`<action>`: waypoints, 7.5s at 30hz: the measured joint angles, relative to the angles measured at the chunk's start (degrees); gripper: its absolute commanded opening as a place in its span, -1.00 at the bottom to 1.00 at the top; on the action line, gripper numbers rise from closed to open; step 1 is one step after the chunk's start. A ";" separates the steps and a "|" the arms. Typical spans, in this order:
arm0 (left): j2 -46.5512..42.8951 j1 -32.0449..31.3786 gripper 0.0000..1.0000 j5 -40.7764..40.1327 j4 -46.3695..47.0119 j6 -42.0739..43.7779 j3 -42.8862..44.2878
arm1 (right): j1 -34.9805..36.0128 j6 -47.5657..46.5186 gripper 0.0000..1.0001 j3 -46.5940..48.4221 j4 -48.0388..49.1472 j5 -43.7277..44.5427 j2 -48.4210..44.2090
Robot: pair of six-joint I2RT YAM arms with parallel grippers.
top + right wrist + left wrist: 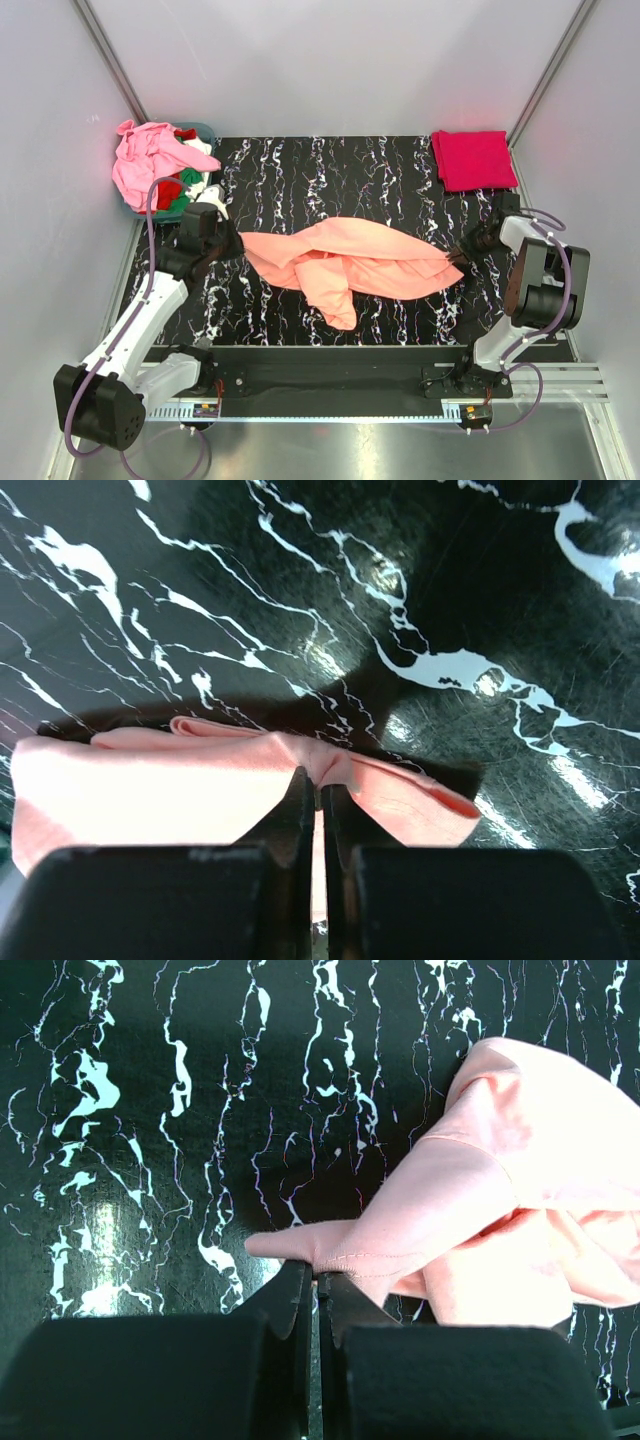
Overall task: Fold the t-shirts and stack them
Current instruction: Flatten the tshirt out, then fold the tshirt
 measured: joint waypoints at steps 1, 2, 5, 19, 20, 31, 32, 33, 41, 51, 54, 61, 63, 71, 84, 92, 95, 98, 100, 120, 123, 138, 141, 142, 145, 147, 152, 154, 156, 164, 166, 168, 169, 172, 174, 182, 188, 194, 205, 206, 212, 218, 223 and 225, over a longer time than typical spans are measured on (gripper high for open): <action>0.00 0.00 -1.00 0.00 0.00 0.00 -0.02 | -0.09 0.00 -1.00 0.26 -0.02 -0.02 0.02; 0.00 0.00 -1.00 0.00 0.00 0.00 -0.02 | -0.15 0.00 -1.00 0.55 -0.13 -0.04 0.02; -0.02 0.00 -1.00 0.00 0.00 0.22 -0.04 | -0.17 -0.02 -1.00 1.70 -0.87 -0.04 -0.11; -5.22 0.00 -1.00 2.01 -7.67 0.42 19.67 | -0.20 -0.31 -1.00 21.53 -10.78 -0.52 -23.85; -6.10 -0.02 -1.00 2.51 -7.65 0.42 21.64 | -0.22 -0.57 -1.00 23.71 -11.47 -1.18 -25.77; -14.64 0.00 -1.00 9.07 -4.94 3.76 42.64 | 0.13 -1.64 -1.00 41.20 -14.29 -6.47 -40.15; -15.45 0.00 -1.00 9.73 -4.85 4.13 44.15 | 0.15 -1.27 -1.00 42.27 -14.97 -6.40 -41.31; -16.28 0.00 -1.00 10.36 -4.42 4.50 45.44 | 0.15 -0.98 -1.00 43.41 -15.67 -6.10 -42.07; -22.18 0.00 -1.00 14.93 -2.82 7.34 53.96 | 1.31 0.26 -1.00 58.86 -20.68 -1.73 -44.63; -21.14 -0.02 -1.00 11.98 -5.75 14.08 67.84 | 3.76 -0.09 -1.00 68.83 -22.32 6.12 -45.55; -14.47 -0.28 -1.00 8.31 -10.71 14.69 76.13 | 3.85 -0.09 -1.00 66.38 -21.31 6.27 -42.95; 9.01 0.48 -0.81 -1.25 -16.87 14.10 73.94 | 4.02 0.42 -1.00 50.10 -13.77 8.41 -27.12; 20.50 2.05 -0.58 -1.38 -17.86 13.64 71.80 | 4.02 0.74 -0.39 44.26 -11.47 9.31 -18.86; 61.42 6.64 0.97 2.25 -22.62 10.16 62.49 | 7.43 -2.69 0.99 45.18 -20.06 12.59 12.46; 19.39 -0.09 0.98 5.29 -11.58 4.22 32.11 | 12.52 -3.58 0.99 25.51 -14.19 13.90 -19.93; 24.87 -13.03 0.94 6.19 -1.79 -2.80 15.17 | 21.68 -3.58 0.99 14.29 -13.03 12.22 -16.15; 24.81 -14.32 0.94 6.34 -1.84 -3.69 13.31 | 27.15 -3.91 0.97 14.91 -11.74 12.13 -12.70; 22.25 -14.16 0.94 5.53 -1.95 -3.65 12.63 | 31.56 -4.07 0.94 17.05 -10.99 12.24 -6.75; 18.16 -13.94 0.94 4.26 -3.02 -3.08 11.61 | 33.73 -4.09 0.92 19.52 -10.86 12.48 -1.49; -24.17 -13.14 0.97 -11.82 -14.62 2.16 0.70 | 47.78 -3.78 0.73 46.31 -13.88 14.03 31.95; -25.11 -13.14 0.97 -12.61 -14.64 2.38 0.52 | 50.03 -3.13 0.72 51.06 -15.23 13.84 34.73; -26.34 -13.14 0.97 -13.64 -14.56 2.99 -0.20 | 63.69 0.13 0.78 79.69 -18.99 3.39 51.28; -26.36 -13.14 0.98 -13.90 -14.53 2.99 -0.20 | 64.00 -0.57 0.89 79.56 -19.26 2.36 51.06; -26.34 -13.14 0.98 -13.94 -14.56 2.99 -0.20 | 63.82 -1.07 0.91 79.17 -19.39 2.34 50.73; -25.70 -13.14 0.97 -14.12 -14.51 2.99 -0.20 | 62.47 -2.27 0.94 75.30 -20.37 2.69 47.45; -23.67 -13.14 0.97 -14.19 -14.43 2.99 -0.15 | 60.41 -2.80 0.93 71.80 -20.90 2.86 43.56; -12.11 -13.14 0.97 -13.57 -12.48 2.97 2.23 | 48.35 -4.61 0.95 61.88 -20.87 4.57 29.40; -5.46 -13.14 0.98 -12.63 -9.79 2.99 4.39 | 42.01 -5.44 0.96 59.63 -20.83 6.29 25.00; 1.38 -13.14 0.97 -11.06 -6.99 3.02 7.15 | 35.58 -6.56 0.96 58.25 -20.85 7.93 22.25; 35.93 -11.32 0.97 -2.89 1.77 3.02 29.40 | 28.41 -10.97 0.95 62.12 -23.10 9.27 31.04; 43.76 -9.99 0.95 -0.70 2.40 2.99 35.67 | 28.55 -11.39 0.95 64.26 -23.98 9.01 35.12; 52.43 -8.39 0.94 1.55 1.95 2.91 42.88 | 28.61 -11.43 0.94 66.42 -24.41 8.96 39.06; 56.02 -7.78 0.94 2.40 1.79 2.86 45.59 | 28.59 -11.41 0.92 67.41 -24.65 8.96 40.85; 63.82 -6.38 0.94 4.00 0.63 2.58 50.97 | 28.59 -11.17 0.90 71.52 -25.64 8.28 45.11; 67.78 -5.53 0.94 4.66 -0.50 2.29 53.40 | 28.59 -10.73 0.89 75.76 -26.56 7.32 48.19; 73.37 -1.77 0.94 6.10 -2.60 1.03 59.21 | 28.59 -8.31 0.89 87.23 -24.79 -0.02 55.15; 79.93 4.87 0.94 6.56 -6.23 2.21 70.47 | 28.59 -5.18 0.99 96.56 -19.45 -7.91 61.59; 84.59 9.73 0.96 4.98 -12.09 4.15 80.39 | 28.59 -3.45 0.99 96.56 -12.83 -9.57 62.66; 61.48 2.27 0.97 -1.75 -14.60 4.96 64.02 | 28.48 -7.80 0.99 65.83 -11.89 -2.08 37.13; 56.35 0.22 0.97 -2.16 -14.01 4.90 60.70 | 28.46 -8.48 0.99 62.12 -12.31 -0.61 32.76; 24.30 -10.93 0.97 -2.75 -9.51 1.51 32.24 | 25.75 -9.40 0.99 35.23 -11.91 8.28 6.91; 8.20 -20.70 0.94 -4.76 -11.50 -7.28 7.17 | 14.88 -4.96 1.00 6.03 -9.60 12.31 -7.04; -0.24 -34.34 0.90 -5.22 -14.16 -17.97 -6.36 | 14.84 -1.73 0.99 -4.66 -10.10 12.13 -14.47; -3.96 -39.54 0.89 -5.92 -14.88 -23.19 -10.16 | 15.17 -0.85 0.99 -5.16 -9.84 11.96 -18.69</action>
